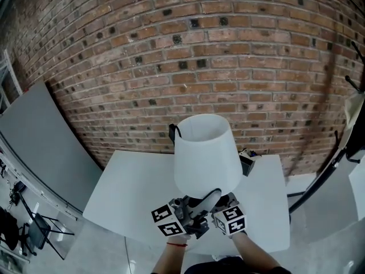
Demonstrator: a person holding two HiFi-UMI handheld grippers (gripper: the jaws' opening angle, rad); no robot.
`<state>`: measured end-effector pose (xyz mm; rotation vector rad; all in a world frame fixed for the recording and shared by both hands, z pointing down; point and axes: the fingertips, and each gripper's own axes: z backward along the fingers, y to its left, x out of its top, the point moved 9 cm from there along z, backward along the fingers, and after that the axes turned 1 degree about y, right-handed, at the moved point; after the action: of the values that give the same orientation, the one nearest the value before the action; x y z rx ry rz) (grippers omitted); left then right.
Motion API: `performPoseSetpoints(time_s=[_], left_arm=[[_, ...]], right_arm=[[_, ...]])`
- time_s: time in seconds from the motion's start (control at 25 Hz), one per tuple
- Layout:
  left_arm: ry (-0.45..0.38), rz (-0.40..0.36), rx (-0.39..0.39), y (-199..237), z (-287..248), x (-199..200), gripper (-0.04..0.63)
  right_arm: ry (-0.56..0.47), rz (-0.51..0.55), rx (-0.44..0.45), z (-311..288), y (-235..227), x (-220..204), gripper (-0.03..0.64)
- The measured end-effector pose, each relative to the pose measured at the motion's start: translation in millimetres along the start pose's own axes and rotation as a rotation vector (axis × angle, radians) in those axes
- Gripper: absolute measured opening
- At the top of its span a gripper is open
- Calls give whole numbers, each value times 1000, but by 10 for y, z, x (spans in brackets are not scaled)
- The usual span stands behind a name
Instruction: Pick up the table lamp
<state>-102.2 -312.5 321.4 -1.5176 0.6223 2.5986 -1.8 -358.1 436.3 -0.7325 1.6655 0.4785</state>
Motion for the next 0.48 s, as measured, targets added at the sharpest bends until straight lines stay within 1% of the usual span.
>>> performPoseSetpoints(time_s=[0.48], left_arm=[[-19,-59,-8,-297,-189,289,11]], right_arm=[[-86,44,0,195,46,382,153]])
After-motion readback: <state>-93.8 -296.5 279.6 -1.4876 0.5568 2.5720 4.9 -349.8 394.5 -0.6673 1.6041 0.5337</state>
